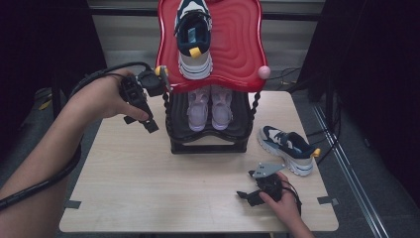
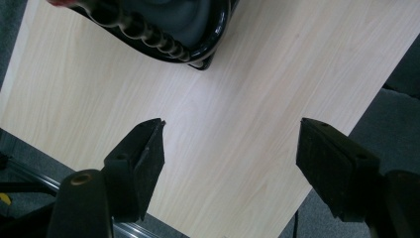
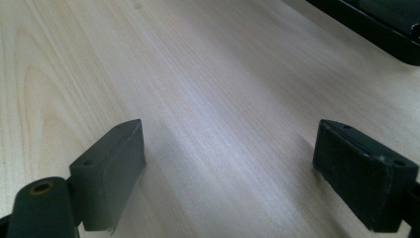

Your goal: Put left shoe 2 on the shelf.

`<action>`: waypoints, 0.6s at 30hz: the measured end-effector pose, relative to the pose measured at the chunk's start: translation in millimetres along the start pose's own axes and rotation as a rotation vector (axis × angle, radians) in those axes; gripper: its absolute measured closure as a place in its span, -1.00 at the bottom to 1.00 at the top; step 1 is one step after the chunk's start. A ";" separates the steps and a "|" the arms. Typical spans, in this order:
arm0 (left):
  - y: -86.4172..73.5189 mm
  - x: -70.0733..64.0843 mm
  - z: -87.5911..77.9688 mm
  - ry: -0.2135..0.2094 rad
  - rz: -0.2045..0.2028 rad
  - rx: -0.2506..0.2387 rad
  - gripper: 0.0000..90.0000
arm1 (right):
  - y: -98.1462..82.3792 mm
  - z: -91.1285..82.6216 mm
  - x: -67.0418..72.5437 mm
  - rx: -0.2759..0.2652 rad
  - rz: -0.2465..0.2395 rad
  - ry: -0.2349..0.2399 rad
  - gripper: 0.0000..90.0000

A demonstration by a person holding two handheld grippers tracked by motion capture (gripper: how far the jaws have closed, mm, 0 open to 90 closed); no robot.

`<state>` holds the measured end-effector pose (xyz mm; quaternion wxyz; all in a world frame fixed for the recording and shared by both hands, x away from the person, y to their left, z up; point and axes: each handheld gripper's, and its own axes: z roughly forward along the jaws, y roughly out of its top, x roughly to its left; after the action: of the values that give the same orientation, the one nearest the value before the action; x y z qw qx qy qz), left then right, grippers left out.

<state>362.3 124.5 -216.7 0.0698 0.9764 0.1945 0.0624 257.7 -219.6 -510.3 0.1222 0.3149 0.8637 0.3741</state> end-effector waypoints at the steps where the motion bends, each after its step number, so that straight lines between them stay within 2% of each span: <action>1: 0.0 0.0 0.0 0.000 0.000 0.000 -0.41 | 0.1 0.0 0.2 -0.001 0.003 0.001 -0.73; 5: -6.1 -2.4 18.1 -0.023 0.007 0.013 -0.41 | 0.1 0.0 0.1 -0.001 0.003 0.001 -0.73; 6: -7.7 -3.4 23.5 -0.025 -0.003 0.010 -0.41 | 0.1 0.0 0.2 -0.001 0.003 0.001 -0.73; 10: -11.6 -4.4 41.0 -0.033 0.006 0.025 -0.41 | 0.0 0.0 0.2 -0.001 0.003 0.001 -0.73; 18: -15.9 -4.6 65.6 -0.054 0.005 0.033 -0.41 | 0.1 0.0 0.2 -0.001 0.003 0.001 -0.73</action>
<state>362.0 130.0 -284.1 0.0588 0.9792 0.1913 0.0331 257.6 -219.5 -510.3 0.1215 0.3159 0.8631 0.3749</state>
